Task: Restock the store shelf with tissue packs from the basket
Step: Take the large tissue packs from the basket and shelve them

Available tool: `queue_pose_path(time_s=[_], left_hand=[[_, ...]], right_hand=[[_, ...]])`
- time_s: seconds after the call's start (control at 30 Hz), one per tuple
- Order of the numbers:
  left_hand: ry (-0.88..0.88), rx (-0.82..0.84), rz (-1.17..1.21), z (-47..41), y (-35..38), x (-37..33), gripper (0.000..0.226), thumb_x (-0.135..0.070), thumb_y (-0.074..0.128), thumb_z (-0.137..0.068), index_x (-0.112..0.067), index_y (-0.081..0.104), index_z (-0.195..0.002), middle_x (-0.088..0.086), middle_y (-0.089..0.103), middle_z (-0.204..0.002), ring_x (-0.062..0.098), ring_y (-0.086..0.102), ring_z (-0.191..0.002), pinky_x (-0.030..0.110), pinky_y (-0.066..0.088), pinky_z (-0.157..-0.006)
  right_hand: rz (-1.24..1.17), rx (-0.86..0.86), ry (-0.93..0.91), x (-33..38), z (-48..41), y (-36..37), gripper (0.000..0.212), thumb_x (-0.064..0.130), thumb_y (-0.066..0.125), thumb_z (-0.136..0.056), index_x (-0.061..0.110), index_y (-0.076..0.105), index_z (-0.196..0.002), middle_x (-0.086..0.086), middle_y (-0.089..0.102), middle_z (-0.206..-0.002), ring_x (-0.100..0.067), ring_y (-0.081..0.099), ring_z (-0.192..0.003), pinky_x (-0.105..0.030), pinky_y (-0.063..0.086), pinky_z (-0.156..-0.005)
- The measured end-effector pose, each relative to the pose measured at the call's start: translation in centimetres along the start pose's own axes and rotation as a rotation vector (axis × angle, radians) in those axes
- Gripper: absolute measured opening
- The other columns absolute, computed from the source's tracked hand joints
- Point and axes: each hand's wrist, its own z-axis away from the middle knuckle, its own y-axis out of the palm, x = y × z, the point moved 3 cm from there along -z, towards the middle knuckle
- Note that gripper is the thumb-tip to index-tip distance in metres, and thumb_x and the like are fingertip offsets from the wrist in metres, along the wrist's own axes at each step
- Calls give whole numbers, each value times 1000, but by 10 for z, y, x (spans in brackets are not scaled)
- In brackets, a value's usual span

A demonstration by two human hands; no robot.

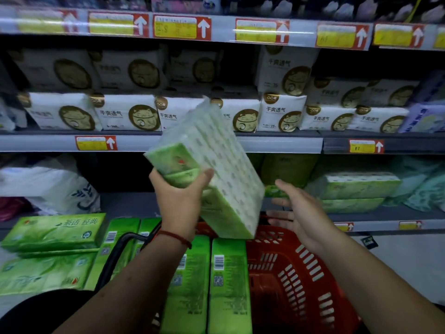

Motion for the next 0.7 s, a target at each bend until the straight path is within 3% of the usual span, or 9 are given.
queue_pose_path(time_s=[0.1, 0.2, 0.3, 0.4, 0.47, 0.6, 0.7], left_hand=[[-363, -21, 329, -5, -6, 12, 89, -38, 87, -52, -19, 54, -133, 8, 72, -124, 30, 71, -111, 51, 58, -85], [-519, 112, 412, -2, -8, 16, 90, -39, 85, -57, -19, 54, -140, 12, 69, -132, 35, 67, -118, 59, 56, -90], [-514, 253, 334, -1, -9, 9, 78, -41, 86, -66, -20, 61, -137, 13, 70, -130, 36, 65, -122, 57, 55, -97], [-504, 208, 232, -8, -17, 1, 73, -61, 76, -67, -26, 66, -130, 0, 76, -117, 18, 74, -97, 47, 55, -94], [-523, 197, 250, -23, -27, -6, 64, -66, 64, -80, -26, 67, -129, 0, 76, -118, 20, 73, -105, 44, 54, -95], [-573, 365, 131, -41, -37, -16, 46, -46, 53, -100, -16, 64, -133, 13, 72, -126, 29, 72, -112, 45, 52, -97], [-643, 403, 77, -36, -37, -9, 39, -37, 53, -101, -12, 63, -129, 15, 74, -121, 31, 73, -107, 44, 53, -91]], right_hand=[[-85, 174, 65, -8, 4, 13, 46, 60, 68, -87, 32, 71, -124, 0, 76, -122, -24, 71, -114, -50, 50, -107], [-275, 321, 87, -2, 16, 26, 43, 49, 60, -95, 26, 69, -131, -5, 75, -125, -27, 70, -118, -48, 49, -105], [-338, 318, 25, 5, 17, 24, 47, 37, 66, -90, 21, 67, -133, -9, 74, -125, -31, 70, -117, -48, 50, -104], [-308, 302, -14, 10, 12, 15, 45, 38, 69, -88, 22, 70, -130, -10, 74, -126, -33, 69, -118, -52, 48, -108], [-275, 301, -24, 13, 10, 7, 45, 37, 69, -88, 20, 71, -129, -11, 73, -127, -34, 69, -118, -51, 48, -109], [-244, 308, 17, 15, 8, -8, 47, 34, 65, -88, 13, 69, -131, -16, 72, -127, -35, 69, -117, -46, 53, -101], [-199, 309, 54, 11, 4, -11, 48, 38, 65, -91, 16, 69, -133, -15, 72, -129, -36, 68, -120, -51, 49, -108]])
